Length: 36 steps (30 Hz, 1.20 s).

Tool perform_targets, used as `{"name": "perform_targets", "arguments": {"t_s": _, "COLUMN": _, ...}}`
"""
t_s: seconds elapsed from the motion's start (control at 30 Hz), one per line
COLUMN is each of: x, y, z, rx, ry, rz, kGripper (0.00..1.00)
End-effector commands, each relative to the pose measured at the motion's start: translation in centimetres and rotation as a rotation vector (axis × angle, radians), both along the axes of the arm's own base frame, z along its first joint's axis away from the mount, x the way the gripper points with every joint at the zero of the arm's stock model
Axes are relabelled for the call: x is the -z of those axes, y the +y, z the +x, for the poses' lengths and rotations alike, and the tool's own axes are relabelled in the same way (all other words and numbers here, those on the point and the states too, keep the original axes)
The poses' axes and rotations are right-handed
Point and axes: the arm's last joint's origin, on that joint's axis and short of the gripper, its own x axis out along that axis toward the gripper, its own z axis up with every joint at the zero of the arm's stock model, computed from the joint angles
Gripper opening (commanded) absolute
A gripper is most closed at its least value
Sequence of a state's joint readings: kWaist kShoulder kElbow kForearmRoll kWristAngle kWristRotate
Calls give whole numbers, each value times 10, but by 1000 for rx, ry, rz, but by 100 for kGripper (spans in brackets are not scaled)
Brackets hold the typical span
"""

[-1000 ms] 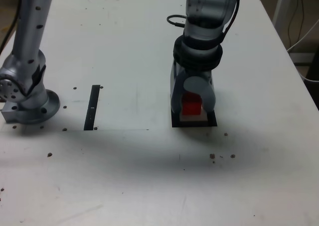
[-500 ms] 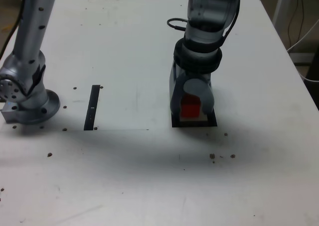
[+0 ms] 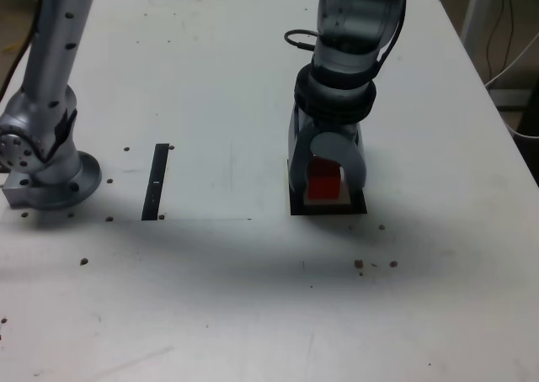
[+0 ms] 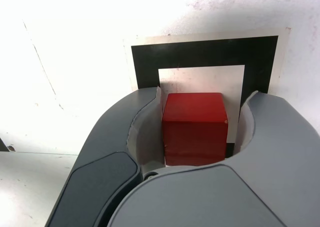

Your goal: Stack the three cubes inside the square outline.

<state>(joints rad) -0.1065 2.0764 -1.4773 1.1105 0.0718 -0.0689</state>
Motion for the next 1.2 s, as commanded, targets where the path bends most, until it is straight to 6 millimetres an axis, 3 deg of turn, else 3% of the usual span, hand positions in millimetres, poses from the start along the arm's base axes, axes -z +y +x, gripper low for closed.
{"name": "perform_targets", "arguments": {"t_s": 0.0, "x": -3, "y": 1, "z": -1, "rx": 1, "ry": -10, "rz": 4, "kGripper": 99}}
{"name": "perform_targets", "arguments": {"t_s": 0.5, "x": -16, "y": 0, "z": -6, "rx": 5, "ry": -63, "rz": 10, "kGripper": 100}}
{"name": "perform_targets", "arguments": {"t_s": 0.87, "x": -50, "y": 4, "z": -33, "rx": 1, "ry": -110, "rz": 27, "kGripper": 100}}
{"name": "perform_targets", "arguments": {"t_s": 1.17, "x": -78, "y": 24, "z": -51, "rx": 1, "ry": -96, "rz": 52, "kGripper": 100}}
